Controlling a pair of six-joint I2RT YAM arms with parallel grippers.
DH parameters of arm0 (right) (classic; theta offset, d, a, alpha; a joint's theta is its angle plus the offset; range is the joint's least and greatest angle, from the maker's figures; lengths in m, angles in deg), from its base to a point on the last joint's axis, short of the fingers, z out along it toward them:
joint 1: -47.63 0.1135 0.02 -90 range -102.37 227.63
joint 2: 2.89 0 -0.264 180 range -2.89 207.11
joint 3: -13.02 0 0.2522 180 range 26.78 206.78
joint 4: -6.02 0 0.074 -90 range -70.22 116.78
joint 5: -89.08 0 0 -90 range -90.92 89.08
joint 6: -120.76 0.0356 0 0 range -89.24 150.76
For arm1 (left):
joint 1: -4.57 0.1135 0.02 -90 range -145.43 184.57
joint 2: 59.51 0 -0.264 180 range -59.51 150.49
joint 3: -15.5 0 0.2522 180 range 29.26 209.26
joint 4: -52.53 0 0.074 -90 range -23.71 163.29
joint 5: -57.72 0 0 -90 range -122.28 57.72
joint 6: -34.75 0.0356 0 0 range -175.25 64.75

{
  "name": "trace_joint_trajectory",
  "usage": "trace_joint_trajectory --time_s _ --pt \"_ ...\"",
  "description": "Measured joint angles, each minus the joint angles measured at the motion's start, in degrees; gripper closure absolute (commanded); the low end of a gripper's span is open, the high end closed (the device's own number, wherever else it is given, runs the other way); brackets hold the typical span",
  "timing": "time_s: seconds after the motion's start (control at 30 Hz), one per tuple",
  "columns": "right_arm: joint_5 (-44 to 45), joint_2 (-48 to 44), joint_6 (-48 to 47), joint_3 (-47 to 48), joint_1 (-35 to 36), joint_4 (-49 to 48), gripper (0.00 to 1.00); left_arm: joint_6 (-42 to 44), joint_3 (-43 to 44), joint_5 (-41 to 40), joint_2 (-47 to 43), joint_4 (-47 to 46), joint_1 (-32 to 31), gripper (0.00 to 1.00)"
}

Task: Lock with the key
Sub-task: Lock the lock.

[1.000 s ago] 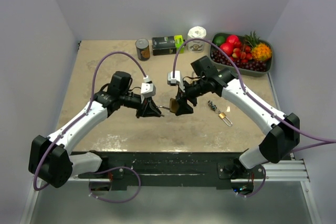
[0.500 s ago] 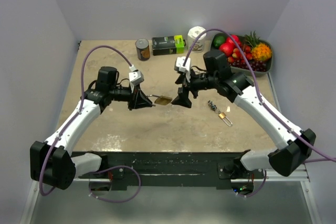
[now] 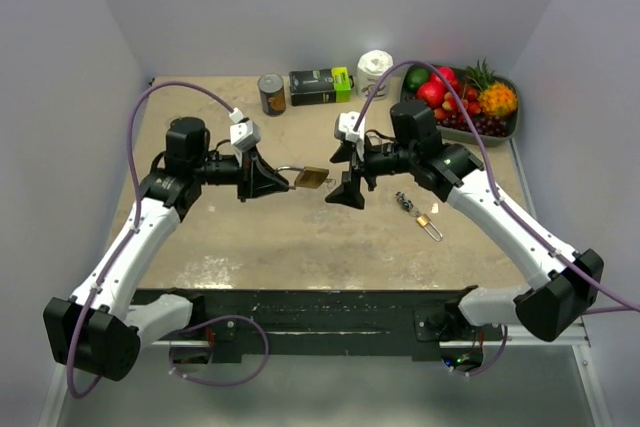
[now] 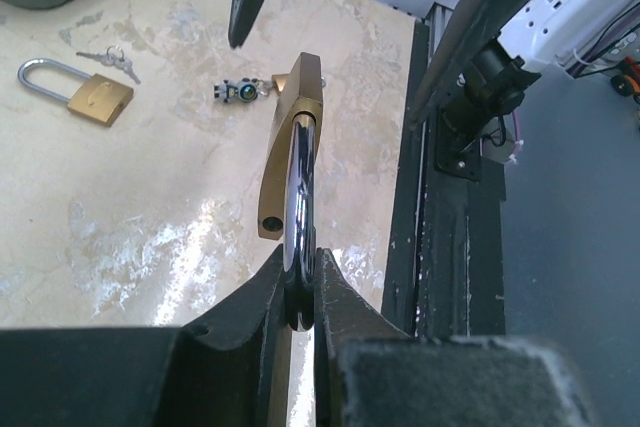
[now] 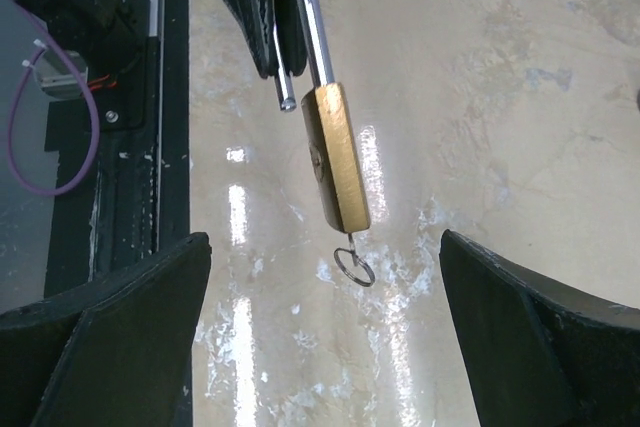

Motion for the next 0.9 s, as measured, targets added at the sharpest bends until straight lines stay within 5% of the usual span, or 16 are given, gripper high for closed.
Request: trace_joint_trajectory --time_s 0.37,0.7,0.9 --pt "-6.2 -0.8 1.5 -3.4 0.0 -7.5 0.09 -2.7 2.3 1.9 -1.0 -1.0 0.0 1.00" --pt "-10.5 4.6 4.2 -3.4 0.5 -12.3 0.35 -6.3 2.3 2.3 -1.8 -2.5 0.0 1.00" --pt "-11.4 5.6 5.7 -3.3 0.7 -13.2 0.60 -7.1 2.3 2.3 -1.8 -2.8 0.0 1.00"
